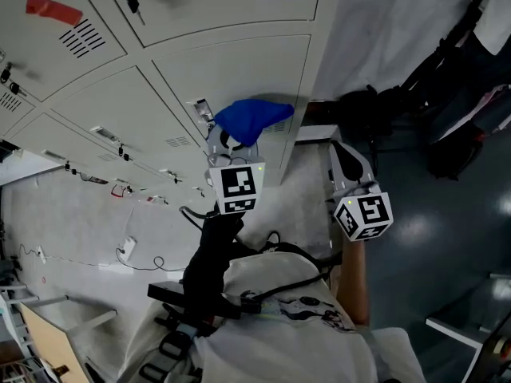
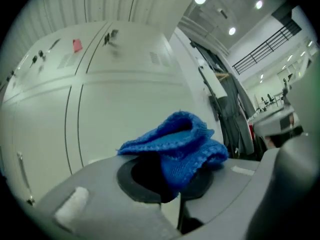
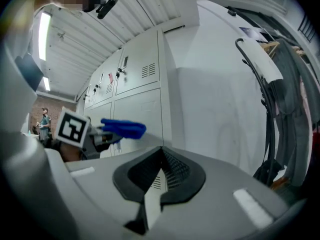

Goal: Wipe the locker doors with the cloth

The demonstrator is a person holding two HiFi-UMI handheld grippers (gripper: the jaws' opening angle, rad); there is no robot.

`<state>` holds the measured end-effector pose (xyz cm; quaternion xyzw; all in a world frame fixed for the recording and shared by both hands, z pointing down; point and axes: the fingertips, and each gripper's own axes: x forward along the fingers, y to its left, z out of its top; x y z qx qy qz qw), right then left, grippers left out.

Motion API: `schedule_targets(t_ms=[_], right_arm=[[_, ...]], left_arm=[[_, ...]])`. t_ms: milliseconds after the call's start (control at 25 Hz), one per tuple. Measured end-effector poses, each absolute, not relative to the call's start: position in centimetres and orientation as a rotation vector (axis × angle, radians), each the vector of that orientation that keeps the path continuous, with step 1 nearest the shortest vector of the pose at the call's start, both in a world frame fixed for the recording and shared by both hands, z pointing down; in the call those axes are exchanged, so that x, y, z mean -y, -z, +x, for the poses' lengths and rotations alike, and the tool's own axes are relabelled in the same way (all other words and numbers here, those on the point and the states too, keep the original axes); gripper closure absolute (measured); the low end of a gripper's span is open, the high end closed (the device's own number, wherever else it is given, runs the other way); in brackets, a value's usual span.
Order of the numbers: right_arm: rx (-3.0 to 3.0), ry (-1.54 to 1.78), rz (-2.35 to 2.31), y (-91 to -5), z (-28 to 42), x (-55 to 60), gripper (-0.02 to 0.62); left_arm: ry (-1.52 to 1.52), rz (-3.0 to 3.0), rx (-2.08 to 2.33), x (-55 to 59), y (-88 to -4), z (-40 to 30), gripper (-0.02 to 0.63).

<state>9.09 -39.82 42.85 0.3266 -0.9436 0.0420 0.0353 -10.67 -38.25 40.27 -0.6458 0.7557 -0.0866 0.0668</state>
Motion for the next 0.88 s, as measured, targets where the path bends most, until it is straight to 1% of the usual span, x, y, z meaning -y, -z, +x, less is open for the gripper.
schedule_targets(t_ms=[160, 320, 600, 880], right_arm=[[2.914, -0.131, 1.039, -42.3, 9.7, 40.1, 0.597], [2.917, -0.122, 1.068, -41.9, 10.4, 40.0, 0.597], [2.905, -0.097, 1.125, -41.1, 12.0, 40.4, 0.597], [2.912, -0.096, 1.094, -41.2, 11.0, 40.6, 0.597]], left_arm=[[0.156, -1.877, -2.149, 38.6, -30.7, -9.2, 0.575], [0.149, -1.830, -2.095, 40.3, -26.3, -8.9, 0.575], [0.233, -1.793, -2.139, 42.9, -27.1, -9.6, 0.575], [0.307, -1.729, -2.178, 43.4, -29.1, -8.8, 0.575]])
